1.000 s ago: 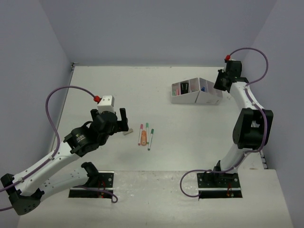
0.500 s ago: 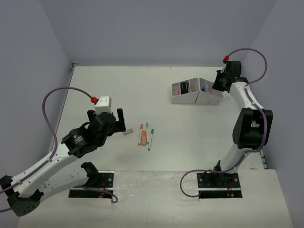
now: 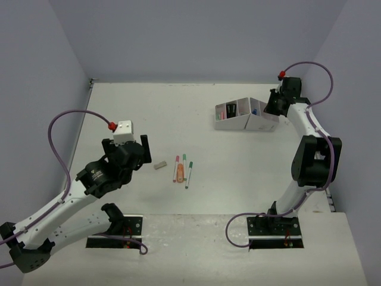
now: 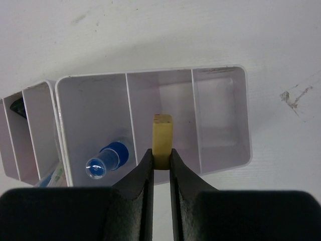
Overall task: Sort the stationery into containers
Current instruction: Place the stationery in the storage box.
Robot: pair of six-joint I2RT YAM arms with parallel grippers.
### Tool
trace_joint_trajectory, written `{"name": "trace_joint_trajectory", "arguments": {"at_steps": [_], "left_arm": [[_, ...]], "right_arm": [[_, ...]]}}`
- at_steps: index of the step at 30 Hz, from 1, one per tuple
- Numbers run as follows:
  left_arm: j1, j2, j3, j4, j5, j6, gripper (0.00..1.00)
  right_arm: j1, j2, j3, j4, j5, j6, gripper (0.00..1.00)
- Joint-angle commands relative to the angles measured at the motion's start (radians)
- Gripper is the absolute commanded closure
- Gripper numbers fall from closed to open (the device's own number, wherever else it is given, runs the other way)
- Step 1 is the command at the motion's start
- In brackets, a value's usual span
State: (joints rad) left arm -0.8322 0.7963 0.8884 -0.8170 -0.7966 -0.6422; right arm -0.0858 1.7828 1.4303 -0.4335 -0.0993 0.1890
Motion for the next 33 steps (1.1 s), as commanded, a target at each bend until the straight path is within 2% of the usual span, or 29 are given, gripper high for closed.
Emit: {"name": "trace_joint_trajectory", "arguments": {"at_steps": [1,8,33], "left_arm": [[0.061,0.001,-0.004,0.027,-0.037,0.015,0.0],[0.168,0.006,-0.017,0.088,0.039,0.07,0.0],[0.176,0.023,-0.037,0.11,0.094,0.095,0.0]], "right_arm": [[0.011,-0.029,-0.022,0.02,-0.021,-0.009,0.93],[0.012,-0.036,-0.024,0.019,-0.011,-0.01,0.92],[0.016,-0.002,0.021,0.003,-0.006,-0.015,0.91]]}}
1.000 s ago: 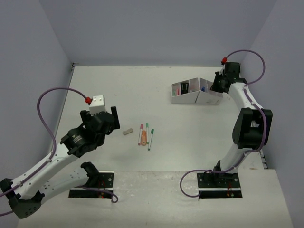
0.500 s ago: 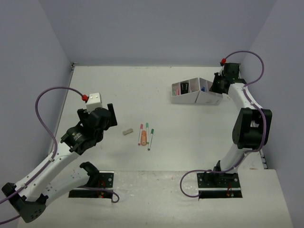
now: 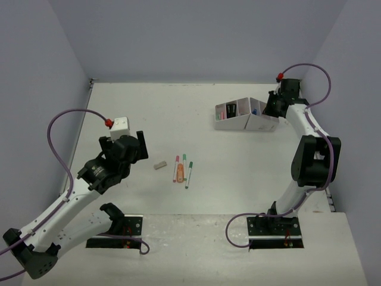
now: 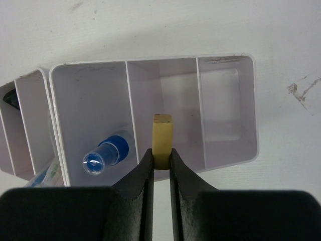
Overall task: Sort the stationery into containers
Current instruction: Place the stationery in the storage box, then pick up the stationery from the center of the board.
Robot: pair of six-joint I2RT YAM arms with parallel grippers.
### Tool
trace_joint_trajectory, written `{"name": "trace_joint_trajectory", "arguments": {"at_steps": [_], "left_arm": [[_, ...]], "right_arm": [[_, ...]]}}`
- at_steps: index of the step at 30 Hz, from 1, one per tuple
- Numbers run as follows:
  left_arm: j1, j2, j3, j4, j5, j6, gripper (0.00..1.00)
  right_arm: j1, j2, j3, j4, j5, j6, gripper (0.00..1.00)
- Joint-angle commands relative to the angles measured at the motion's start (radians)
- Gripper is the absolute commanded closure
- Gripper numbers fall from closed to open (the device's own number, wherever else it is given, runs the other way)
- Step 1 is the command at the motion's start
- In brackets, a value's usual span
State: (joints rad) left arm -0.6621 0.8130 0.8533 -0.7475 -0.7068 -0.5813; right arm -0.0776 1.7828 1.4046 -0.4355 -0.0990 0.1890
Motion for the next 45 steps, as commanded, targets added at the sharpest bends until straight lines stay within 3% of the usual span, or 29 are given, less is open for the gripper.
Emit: {"name": "trace_joint_trajectory", "arguments": {"at_steps": [1,7,10,14,16,19,25,32,36,45], "left_arm": [[0.006,0.008,-0.002,0.041,0.006,0.034,0.0],[0.007,0.011,-0.003,0.043,0.011,0.037,0.0],[0.006,0.012,-0.002,0.043,0.012,0.038,0.0],[0.006,0.018,0.005,0.034,0.018,0.027,0.0],[0.006,0.045,0.02,0.009,0.028,-0.015,0.0],[0.006,0.074,0.041,-0.03,0.037,-0.109,0.0],[0.006,0.227,-0.016,0.049,0.094,-0.359,0.0],[0.006,0.559,0.033,0.096,0.171,-0.486,0.0],[0.007,0.668,0.051,0.125,0.216,-0.535,0.0],[0.007,0.774,0.068,0.175,0.234,-0.546,0.02]], "right_arm": [[0.009,0.0,0.049,0.005,-0.004,-0.016,0.91],[0.01,0.001,0.057,0.003,0.018,-0.018,0.88],[0.01,0.015,0.069,-0.012,0.012,-0.022,0.75],[0.014,0.006,0.067,-0.013,0.016,-0.021,0.67],[0.016,0.0,0.068,-0.018,0.022,-0.022,0.62],[0.018,-0.019,0.07,-0.028,0.024,-0.019,0.63],[0.104,-0.218,0.005,-0.026,0.071,-0.008,0.62],[0.235,-0.511,-0.185,0.029,0.08,0.007,0.59],[0.269,-0.653,-0.318,0.08,0.047,0.027,0.54],[0.271,-0.702,-0.371,0.106,-0.017,0.035,0.53]]}}
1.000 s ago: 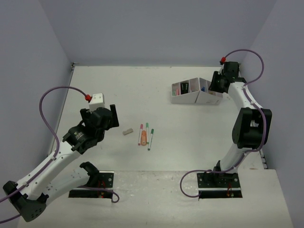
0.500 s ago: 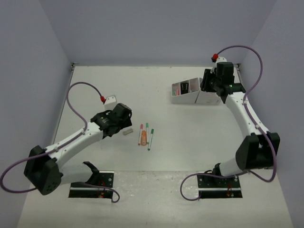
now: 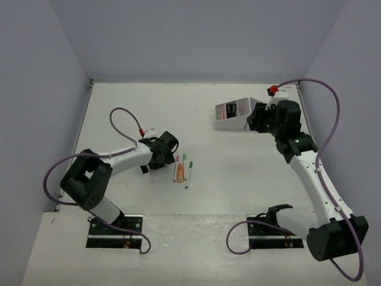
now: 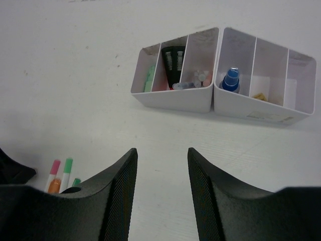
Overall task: Sort the stationery into containers
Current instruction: Pick up the stationery from the center of the board.
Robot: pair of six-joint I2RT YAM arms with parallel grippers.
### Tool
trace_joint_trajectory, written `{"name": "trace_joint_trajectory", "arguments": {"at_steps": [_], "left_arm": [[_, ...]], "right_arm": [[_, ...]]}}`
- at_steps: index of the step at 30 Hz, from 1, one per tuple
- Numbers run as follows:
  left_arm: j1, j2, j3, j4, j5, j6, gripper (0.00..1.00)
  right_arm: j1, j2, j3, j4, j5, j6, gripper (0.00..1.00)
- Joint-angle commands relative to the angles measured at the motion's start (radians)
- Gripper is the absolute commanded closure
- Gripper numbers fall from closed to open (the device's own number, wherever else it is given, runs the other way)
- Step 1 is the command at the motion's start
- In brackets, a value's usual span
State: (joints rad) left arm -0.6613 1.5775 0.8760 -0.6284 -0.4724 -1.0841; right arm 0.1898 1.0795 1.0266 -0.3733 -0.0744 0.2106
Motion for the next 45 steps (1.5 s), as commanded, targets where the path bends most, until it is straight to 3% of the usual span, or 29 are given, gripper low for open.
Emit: {"name": "trace_joint_trajectory", "arguments": {"at_steps": [1,7,13,14,16,19,22,28,32,38,45], "left_arm": [[0.008,0.024,0.05,0.06,0.0,-0.043,0.04],[0.008,0.071,0.059,0.045,-0.025,-0.06,0.19],[0.008,0.066,0.011,0.092,0.014,-0.062,0.47],[0.007,0.055,0.005,0.096,0.018,-0.06,0.56],[0.006,0.021,-0.005,0.1,0.028,-0.053,0.73],[0.006,-0.067,-0.02,0.102,0.036,-0.064,0.79],[0.004,-0.199,-0.034,0.112,0.068,-0.097,0.88],[-0.062,-0.427,-0.03,0.145,0.114,-0.211,0.88],[-0.109,-0.482,-0.017,0.188,0.162,-0.262,0.87],[-0.191,-0.486,0.016,0.237,0.202,-0.298,0.86],[-0.226,-0.479,0.022,0.28,0.221,-0.309,0.86]], "right_arm": [[0.005,0.003,0.002,0.048,-0.05,0.012,0.53],[0.009,-0.022,-0.004,0.051,-0.063,0.012,0.54],[0.012,-0.049,-0.021,0.07,-0.13,0.027,0.54],[0.013,-0.055,-0.031,0.092,-0.176,0.035,0.54],[0.013,-0.067,-0.07,0.165,-0.319,0.073,0.53],[0.036,-0.069,-0.184,0.365,-0.569,0.193,0.53],[0.157,-0.069,-0.319,0.579,-0.577,0.316,0.52],[0.504,0.0,-0.477,0.949,-0.331,0.53,0.46],[0.641,0.108,-0.415,0.967,-0.145,0.532,0.46],[0.687,0.212,-0.343,0.95,0.034,0.536,0.54],[0.71,0.24,-0.303,0.871,0.148,0.478,0.55]]}}
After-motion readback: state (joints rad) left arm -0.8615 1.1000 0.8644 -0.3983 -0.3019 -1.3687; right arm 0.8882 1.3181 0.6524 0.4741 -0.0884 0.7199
